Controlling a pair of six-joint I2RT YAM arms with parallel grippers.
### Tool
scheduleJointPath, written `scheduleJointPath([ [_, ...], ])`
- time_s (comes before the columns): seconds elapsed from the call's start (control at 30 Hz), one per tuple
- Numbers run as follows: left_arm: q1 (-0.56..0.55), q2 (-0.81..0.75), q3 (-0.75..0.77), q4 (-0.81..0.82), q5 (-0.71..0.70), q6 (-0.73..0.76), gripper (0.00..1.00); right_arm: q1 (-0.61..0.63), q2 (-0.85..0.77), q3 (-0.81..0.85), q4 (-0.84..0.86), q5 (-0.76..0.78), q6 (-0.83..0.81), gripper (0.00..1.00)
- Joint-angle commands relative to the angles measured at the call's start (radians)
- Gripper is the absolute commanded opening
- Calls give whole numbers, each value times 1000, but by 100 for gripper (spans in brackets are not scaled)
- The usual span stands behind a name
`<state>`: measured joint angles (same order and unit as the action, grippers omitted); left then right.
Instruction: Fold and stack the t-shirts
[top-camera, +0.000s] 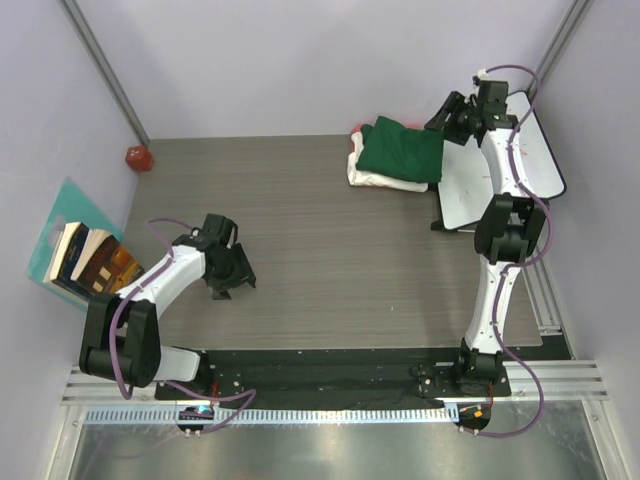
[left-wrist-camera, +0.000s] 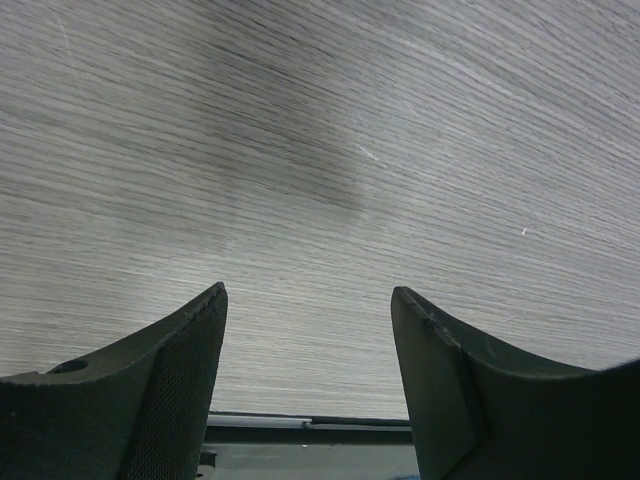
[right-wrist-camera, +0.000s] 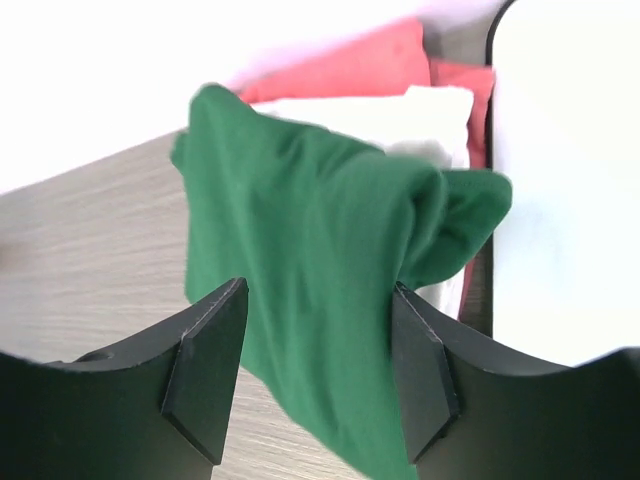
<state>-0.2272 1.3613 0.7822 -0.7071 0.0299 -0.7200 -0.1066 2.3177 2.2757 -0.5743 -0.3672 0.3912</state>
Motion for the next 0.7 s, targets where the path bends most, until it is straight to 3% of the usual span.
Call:
scheduleJointPath([
  [0.0, -6, -8, -1, 20, 18, 21, 67, 7, -113, 25, 19, 82, -28, 62],
  [0.27, -6, 1, 5, 21, 21, 22, 67, 12, -193, 2, 40, 123, -42, 62],
  [0.67, -8, 1, 2, 23, 25, 22, 66, 80, -17, 82, 120, -21, 43, 62],
])
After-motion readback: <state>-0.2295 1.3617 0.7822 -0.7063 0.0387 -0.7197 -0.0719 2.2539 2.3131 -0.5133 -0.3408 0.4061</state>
